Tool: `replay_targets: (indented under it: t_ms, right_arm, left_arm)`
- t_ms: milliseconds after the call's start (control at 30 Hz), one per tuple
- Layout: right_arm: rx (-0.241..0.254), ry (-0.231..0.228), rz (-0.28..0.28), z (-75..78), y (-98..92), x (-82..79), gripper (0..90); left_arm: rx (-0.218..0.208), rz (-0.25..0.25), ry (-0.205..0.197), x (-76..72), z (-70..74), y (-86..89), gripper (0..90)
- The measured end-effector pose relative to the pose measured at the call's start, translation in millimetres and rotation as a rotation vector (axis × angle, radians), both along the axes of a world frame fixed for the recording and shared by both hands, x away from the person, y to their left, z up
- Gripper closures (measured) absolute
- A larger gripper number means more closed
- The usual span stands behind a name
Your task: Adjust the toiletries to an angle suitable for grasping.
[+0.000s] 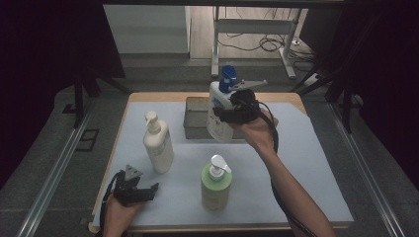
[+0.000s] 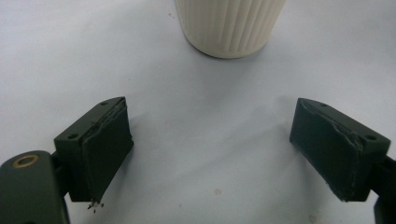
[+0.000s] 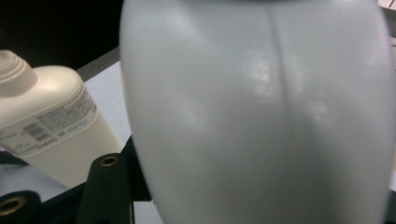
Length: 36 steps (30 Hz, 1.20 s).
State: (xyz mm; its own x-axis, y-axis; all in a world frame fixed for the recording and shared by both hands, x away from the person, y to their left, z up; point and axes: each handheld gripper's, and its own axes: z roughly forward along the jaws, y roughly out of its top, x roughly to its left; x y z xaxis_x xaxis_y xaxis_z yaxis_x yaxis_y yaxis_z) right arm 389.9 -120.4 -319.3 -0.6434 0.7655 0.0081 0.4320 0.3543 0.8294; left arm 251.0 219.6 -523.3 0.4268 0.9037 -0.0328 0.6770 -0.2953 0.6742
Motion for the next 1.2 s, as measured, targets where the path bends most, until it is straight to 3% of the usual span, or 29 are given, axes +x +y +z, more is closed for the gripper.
replay_targets:
  t_ms: [1200]
  right_arm:
    - [0.009,-0.005,-0.067,-12.8,54.4,59.9,41.8]
  left_arm:
    - [-0.001,0.0,0.002,0.2,0.2,0.1,12.1]
